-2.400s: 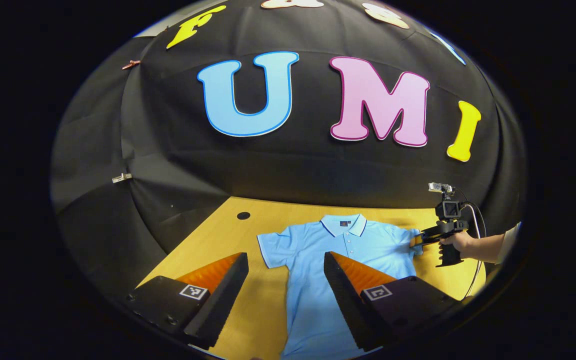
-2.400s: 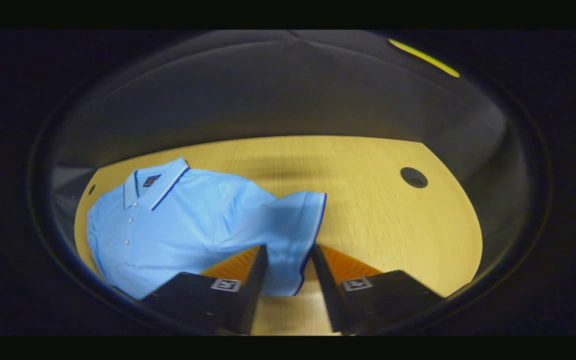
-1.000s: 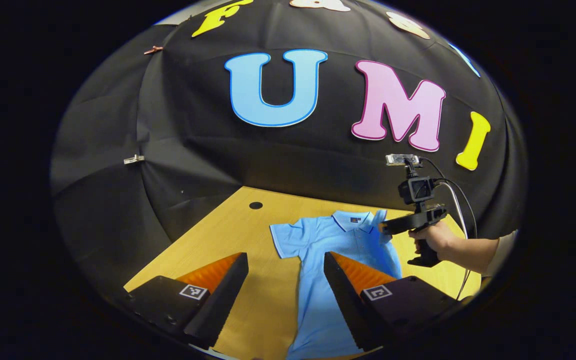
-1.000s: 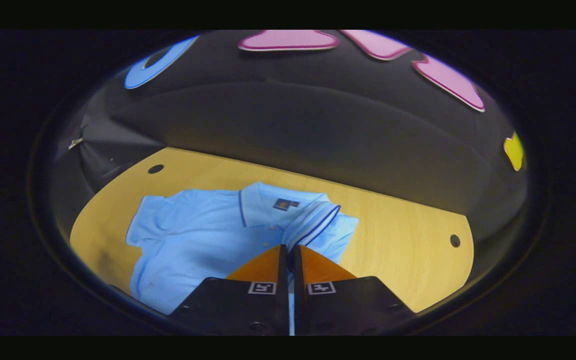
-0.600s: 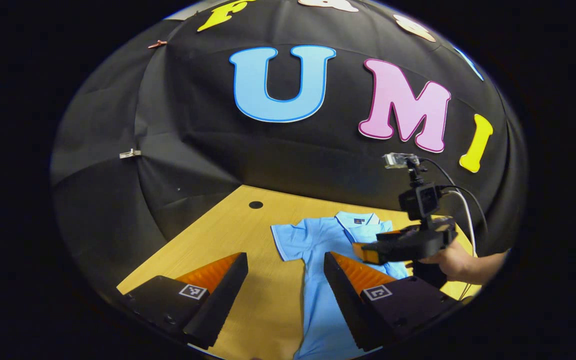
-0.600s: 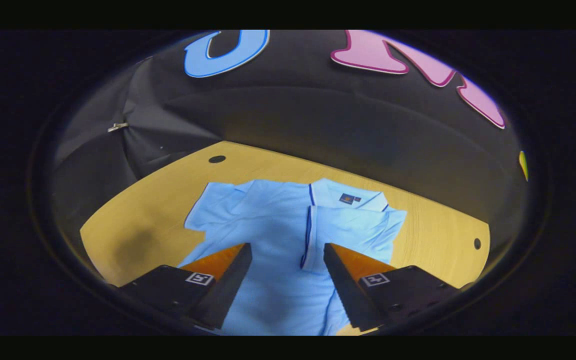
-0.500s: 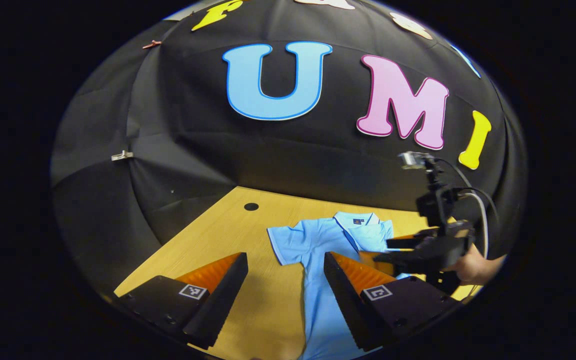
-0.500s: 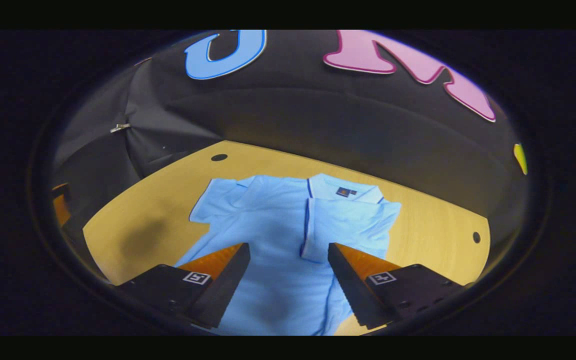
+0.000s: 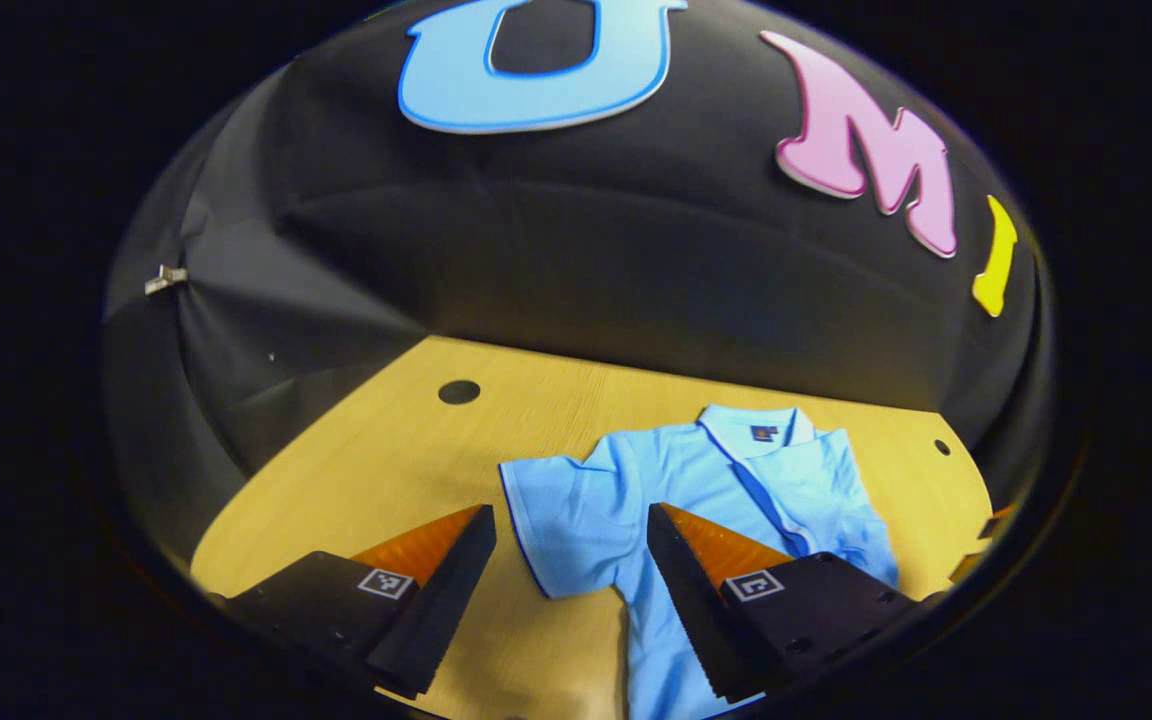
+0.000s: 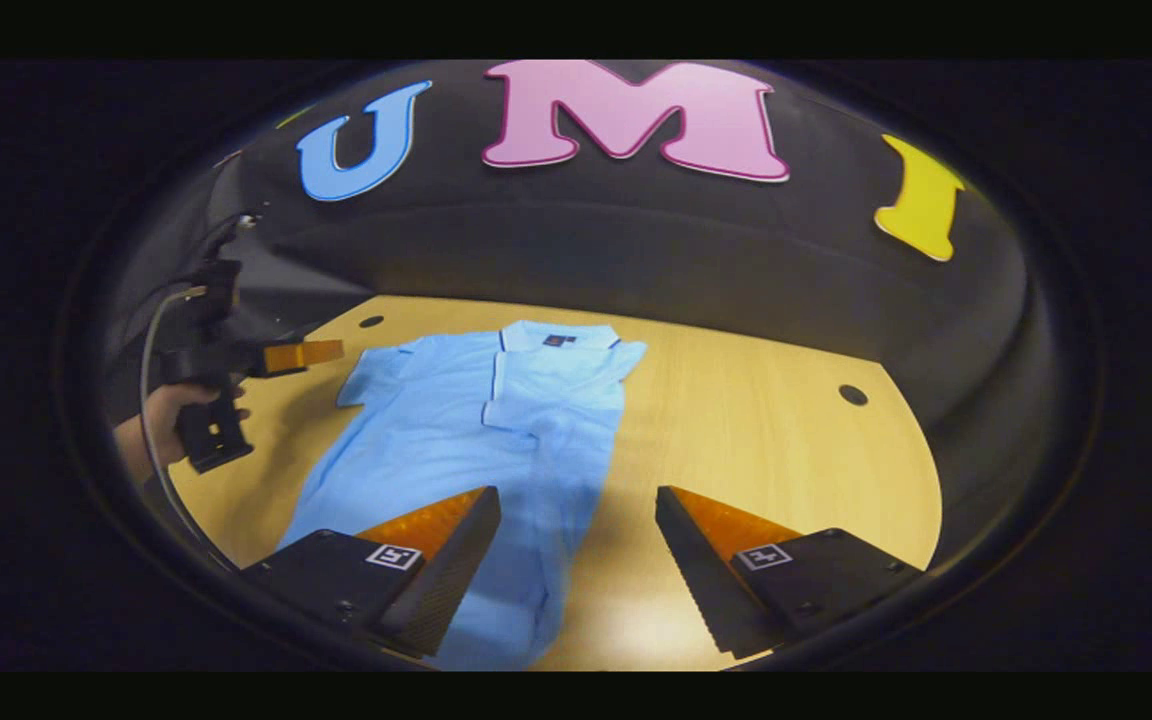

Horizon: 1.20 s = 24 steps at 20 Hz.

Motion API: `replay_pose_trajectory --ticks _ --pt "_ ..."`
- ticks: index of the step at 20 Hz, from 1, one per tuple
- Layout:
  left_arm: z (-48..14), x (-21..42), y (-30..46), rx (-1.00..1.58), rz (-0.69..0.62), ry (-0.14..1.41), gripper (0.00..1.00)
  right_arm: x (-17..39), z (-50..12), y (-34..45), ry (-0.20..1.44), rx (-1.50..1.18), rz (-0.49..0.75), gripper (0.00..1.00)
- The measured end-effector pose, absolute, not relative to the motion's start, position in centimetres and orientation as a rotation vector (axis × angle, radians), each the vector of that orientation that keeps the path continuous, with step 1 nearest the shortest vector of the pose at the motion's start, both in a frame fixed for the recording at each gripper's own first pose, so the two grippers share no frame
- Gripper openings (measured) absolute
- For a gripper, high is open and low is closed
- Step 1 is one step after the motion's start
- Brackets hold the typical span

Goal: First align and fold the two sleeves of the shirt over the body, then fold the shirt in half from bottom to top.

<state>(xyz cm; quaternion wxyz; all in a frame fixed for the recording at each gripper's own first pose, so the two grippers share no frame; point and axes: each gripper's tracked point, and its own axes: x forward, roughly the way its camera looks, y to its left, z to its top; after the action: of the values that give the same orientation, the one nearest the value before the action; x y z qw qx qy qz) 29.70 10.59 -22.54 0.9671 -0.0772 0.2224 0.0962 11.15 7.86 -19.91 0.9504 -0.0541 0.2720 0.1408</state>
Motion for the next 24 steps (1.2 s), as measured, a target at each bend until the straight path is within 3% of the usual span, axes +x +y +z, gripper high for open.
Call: replay_pose_trajectory --ticks 10,11,12,13,15,16,17,18,22,23,24 --pt "-28.4 34.0 11.1 -0.067 0.208 0.59 0.92 10.0 -22.0 3.8 0.558 -0.013 0.225 0.98" --pt "-28.5 34.0 11.0 -0.065 0.204 0.586 0.73 10.2 -21.7 3.6 0.547 0.004 0.22 0.98" --pt "-28.6 34.2 10.8 -0.066 0.187 0.584 0.74 10.3 -21.8 3.6 0.546 0.017 0.217 0.98" --pt "-28.6 34.3 10.4 -0.056 0.164 0.584 0.67 10.3 -21.9 3.5 0.55 0.025 0.214 0.98" --pt "-28.5 34.7 9.8 -0.037 0.134 0.578 0.25 10.3 -22.2 3.2 0.557 0.03 0.21 0.98" --pt "-28.5 34.8 9.7 -0.029 0.129 0.578 0.16 10.1 -22.3 3.1 0.562 0.029 0.21 0.99" --pt "-28.3 35.0 9.7 -0.027 0.127 0.577 0.13 10.0 -22.4 3.0 0.566 0.028 0.21 0.94" --pt "-28.3 34.8 9.6 -0.03 0.127 0.575 0.05 9.9 -22.6 3.0 0.567 0.03 0.208 1.0" --pt "-27.6 34.8 9.6 -0.009 0.145 0.575 0.07 9.4 -22.6 2.3 0.573 0.035 0.201 0.99" --pt "-27.0 34.9 9.3 0.001 0.146 0.56 0.11 9.4 -22.6 2.1 0.568 0.033 0.198 0.99" --pt "-26.2 35.1 8.7 0.003 0.138 0.542 0.06 9.3 -22.5 2.0 0.565 0.03 0.196 0.99"
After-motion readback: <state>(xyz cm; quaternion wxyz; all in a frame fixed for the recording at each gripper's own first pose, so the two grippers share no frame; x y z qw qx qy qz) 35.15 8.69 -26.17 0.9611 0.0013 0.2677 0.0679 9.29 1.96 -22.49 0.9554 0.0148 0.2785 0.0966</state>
